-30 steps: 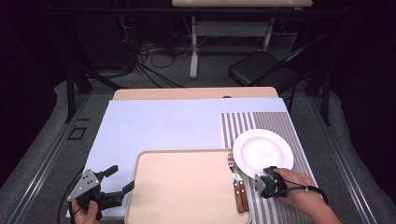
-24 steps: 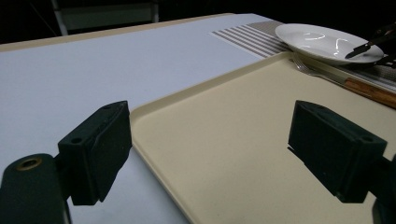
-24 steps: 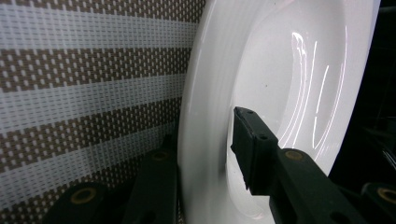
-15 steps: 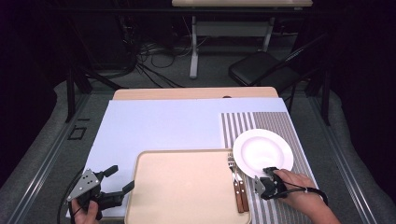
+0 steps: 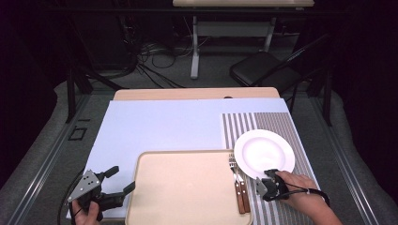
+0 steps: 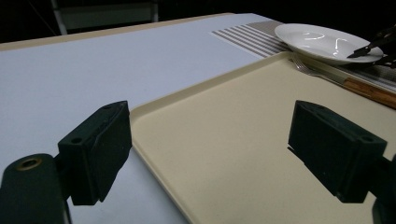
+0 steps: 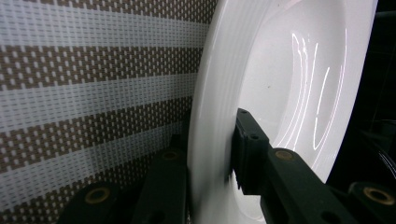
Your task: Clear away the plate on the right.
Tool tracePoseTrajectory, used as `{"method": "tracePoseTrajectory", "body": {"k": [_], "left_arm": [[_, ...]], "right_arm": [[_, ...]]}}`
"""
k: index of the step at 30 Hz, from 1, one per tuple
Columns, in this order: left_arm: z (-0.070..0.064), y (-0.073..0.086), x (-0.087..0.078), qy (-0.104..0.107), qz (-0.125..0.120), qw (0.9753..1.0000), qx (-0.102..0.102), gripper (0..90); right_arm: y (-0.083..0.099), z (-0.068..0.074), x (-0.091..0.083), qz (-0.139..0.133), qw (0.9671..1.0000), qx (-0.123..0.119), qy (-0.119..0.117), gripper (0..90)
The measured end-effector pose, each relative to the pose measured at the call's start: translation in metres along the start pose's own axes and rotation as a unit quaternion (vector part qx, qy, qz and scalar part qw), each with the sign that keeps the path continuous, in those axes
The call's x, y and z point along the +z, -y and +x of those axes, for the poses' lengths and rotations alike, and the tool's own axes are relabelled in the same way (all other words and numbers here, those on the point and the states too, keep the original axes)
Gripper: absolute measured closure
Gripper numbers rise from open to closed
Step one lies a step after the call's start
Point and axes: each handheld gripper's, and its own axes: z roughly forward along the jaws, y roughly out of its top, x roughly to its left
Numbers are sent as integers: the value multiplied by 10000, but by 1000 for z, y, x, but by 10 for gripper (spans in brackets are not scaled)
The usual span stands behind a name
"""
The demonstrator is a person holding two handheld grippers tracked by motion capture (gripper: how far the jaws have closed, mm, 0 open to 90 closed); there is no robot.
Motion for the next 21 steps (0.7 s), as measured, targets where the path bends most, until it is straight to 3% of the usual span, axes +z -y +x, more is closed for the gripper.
{"method": "tracePoseTrajectory", "body": {"k": [21], "left_arm": [[0, 0, 0, -3, 1, 10000, 6, 138]], "right_arm": [[-1, -5, -1, 13, 9999, -25, -106, 770]]}}
